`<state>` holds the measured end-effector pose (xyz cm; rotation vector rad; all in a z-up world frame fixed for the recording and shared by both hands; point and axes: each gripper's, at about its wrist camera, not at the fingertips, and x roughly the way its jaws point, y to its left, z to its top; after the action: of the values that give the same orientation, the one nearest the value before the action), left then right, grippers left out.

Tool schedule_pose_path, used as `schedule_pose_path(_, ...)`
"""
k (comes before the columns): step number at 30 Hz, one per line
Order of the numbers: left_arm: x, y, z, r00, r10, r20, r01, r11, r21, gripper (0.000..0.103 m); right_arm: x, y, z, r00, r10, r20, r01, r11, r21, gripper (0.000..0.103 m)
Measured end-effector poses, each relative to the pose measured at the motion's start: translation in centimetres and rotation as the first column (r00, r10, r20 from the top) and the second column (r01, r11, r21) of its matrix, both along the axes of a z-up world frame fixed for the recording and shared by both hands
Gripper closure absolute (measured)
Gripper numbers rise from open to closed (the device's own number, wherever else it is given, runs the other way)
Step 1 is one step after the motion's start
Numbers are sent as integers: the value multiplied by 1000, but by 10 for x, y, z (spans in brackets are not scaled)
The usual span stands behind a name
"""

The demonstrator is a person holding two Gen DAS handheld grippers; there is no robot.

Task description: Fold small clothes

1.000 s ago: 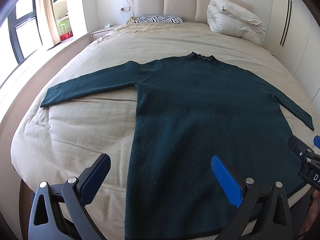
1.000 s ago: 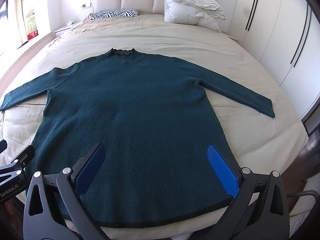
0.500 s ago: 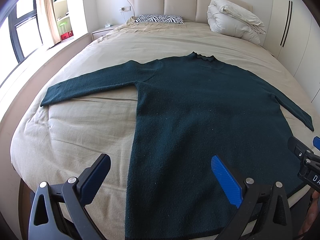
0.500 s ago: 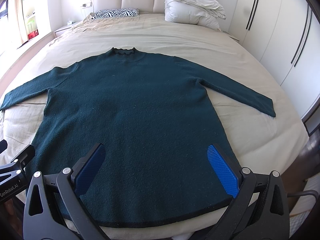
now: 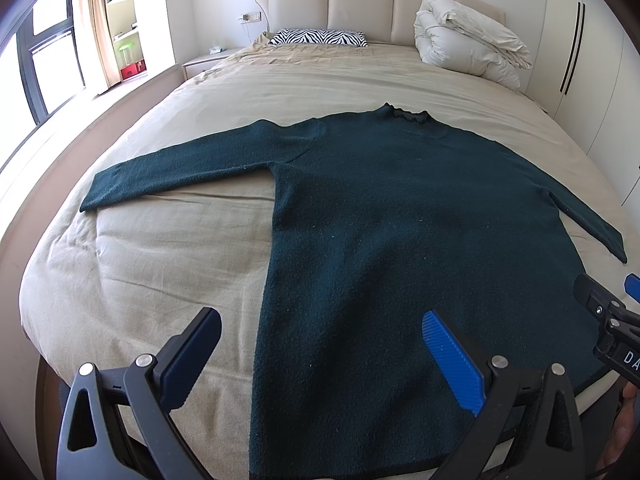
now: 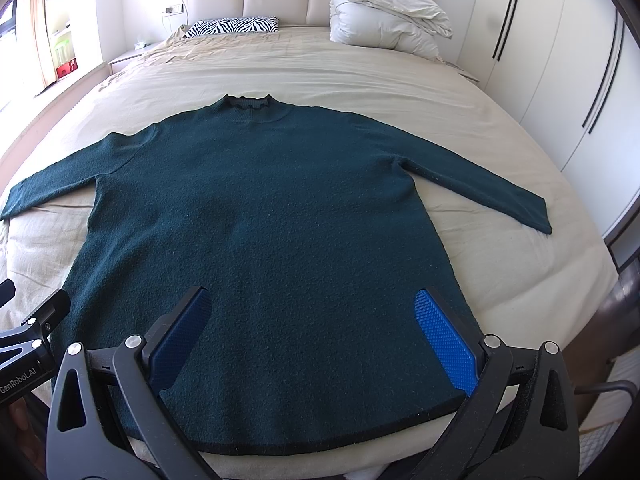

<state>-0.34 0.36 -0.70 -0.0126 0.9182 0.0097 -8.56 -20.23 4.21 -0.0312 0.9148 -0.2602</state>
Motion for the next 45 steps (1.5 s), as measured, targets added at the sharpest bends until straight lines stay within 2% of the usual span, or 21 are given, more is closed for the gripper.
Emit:
schedule_pose_path(25,0,9,-2,1000,11,28,-11,1000,-14,0,9,11,-2,1000,20,-22,-21,1000,-17,0)
schedule_pose_path(34,12,40,-11,999,54,0,-54,996,-76,0,25,24,-6,998,51,-42,-52,998,-34,0)
schedule_pose_path(37,19,60,-13,996,88,-12,-89,991,-102,0,32,29,-6,997,64,-41,-66,997,-30,0)
schedule_pose_path(40,28,91,-12,991,137,-12,-137,977,-164,0,40,33,-2,996,89,-18,-89,996,10,0)
schedule_pose_path(43,37,125,-7,987,162,7,-155,955,-252,0,49,37,4,993,121,20,-122,989,86,0)
schedule_pose_path(45,46,148,-7,989,148,25,-129,925,-358,0,56,40,9,989,141,50,-147,979,141,0)
